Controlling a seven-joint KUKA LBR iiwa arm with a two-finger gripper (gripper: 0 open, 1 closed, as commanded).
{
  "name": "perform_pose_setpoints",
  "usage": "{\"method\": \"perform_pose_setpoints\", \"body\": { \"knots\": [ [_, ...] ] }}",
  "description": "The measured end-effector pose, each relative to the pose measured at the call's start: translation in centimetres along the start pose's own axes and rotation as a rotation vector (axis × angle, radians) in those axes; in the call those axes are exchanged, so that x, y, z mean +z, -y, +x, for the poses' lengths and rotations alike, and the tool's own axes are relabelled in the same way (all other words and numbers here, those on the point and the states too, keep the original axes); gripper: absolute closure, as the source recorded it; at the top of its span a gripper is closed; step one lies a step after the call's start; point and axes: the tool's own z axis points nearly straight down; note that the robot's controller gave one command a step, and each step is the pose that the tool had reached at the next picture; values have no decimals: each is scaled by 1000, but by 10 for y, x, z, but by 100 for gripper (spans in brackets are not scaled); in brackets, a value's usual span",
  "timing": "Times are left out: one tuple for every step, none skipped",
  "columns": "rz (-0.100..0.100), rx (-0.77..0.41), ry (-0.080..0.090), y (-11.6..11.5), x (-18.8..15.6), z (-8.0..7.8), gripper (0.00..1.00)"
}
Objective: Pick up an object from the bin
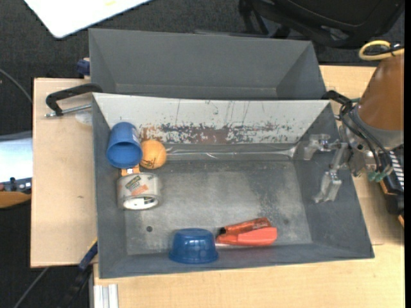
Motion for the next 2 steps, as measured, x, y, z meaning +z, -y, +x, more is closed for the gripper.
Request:
{"method": "perform_pose_setpoints", "body": {
  "knots": [
    [-1, 68, 0, 5, 61, 22, 0],
    [-1, -23, 0, 13, 70, 40, 0]
  ]
}}
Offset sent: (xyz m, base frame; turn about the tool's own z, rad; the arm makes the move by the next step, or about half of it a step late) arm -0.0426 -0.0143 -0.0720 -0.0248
